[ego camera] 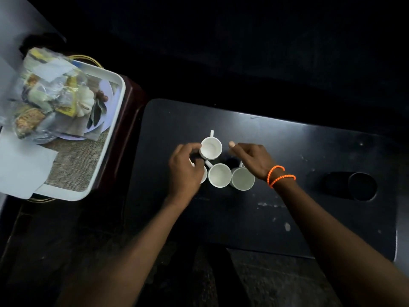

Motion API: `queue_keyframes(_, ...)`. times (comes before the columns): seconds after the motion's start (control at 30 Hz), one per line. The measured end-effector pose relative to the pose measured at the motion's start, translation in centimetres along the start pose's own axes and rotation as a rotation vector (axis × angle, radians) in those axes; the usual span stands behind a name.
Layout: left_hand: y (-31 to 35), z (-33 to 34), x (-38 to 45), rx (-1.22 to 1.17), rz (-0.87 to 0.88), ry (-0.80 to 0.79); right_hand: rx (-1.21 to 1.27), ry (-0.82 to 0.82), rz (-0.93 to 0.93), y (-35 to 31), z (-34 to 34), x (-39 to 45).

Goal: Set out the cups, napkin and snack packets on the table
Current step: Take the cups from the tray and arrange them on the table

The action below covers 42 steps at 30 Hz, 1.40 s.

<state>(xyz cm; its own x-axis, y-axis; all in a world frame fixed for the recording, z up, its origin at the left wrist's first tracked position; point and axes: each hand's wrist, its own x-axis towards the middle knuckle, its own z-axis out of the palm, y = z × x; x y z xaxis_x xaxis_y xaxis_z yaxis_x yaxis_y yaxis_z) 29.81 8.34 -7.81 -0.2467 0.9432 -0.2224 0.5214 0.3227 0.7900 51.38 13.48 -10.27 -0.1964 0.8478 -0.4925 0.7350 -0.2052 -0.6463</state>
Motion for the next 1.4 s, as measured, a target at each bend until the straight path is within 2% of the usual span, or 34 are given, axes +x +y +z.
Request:
queue_keyframes(0.1, 0.5, 2.1, -6.2, -0.079, -0.038, -0.034, -0.044, -0.001, -0.008, 1.1, -0.1, -1.4)
queue_keyframes(0.2, 0.3, 4.8, -10.7, -0.169, -0.222, -0.173, -0.032, 0.065, 0.001, 2.0, -0.1, -2.6)
queue_keyframes(0.33, 0.0, 7.9, -12.1, -0.221, -0.484, -0.347, 0.030, 0.130, 0.056, 3.0, 0.2, -4.4)
queue_keyframes(0.43, 0.6, 9.3, -11.4, -0.285, -0.591, -0.397, 0.039, 0.184, 0.099, 4.1, 0.8, -6.0)
queue_keyframes(0.63, 1.3, 9.8, -10.0, -0.245, -0.519, -0.327, 0.019, 0.298, 0.146, 5.2, 1.5, -8.4)
queue_keyframes(0.73, 0.8, 10.0, -10.7, -0.287, -0.475, -0.303, 0.097, 0.330, 0.203, 5.7, 1.7, -9.0)
queue_keyframes(0.83, 0.3, 10.4, -11.5, -0.329, -0.459, -0.345, 0.227, 0.359, 0.280, 6.2, 2.5, -9.8)
queue_keyframes(0.93, 0.0, 11.1, -11.5, -0.342, -0.466, -0.409, 0.376, 0.408, 0.409, 6.9, 3.7, -10.9)
queue_keyframes(1.07, 0.4, 11.6, -11.7, -0.409, -0.520, -0.473, 0.694, 0.429, 0.564, 7.2, 4.9, -12.7)
queue_keyframes(1.4, 0.7, 11.7, -17.1, -0.554, -0.615, -0.493, 0.835, 0.470, 0.651, 8.0, 6.1, -18.6)
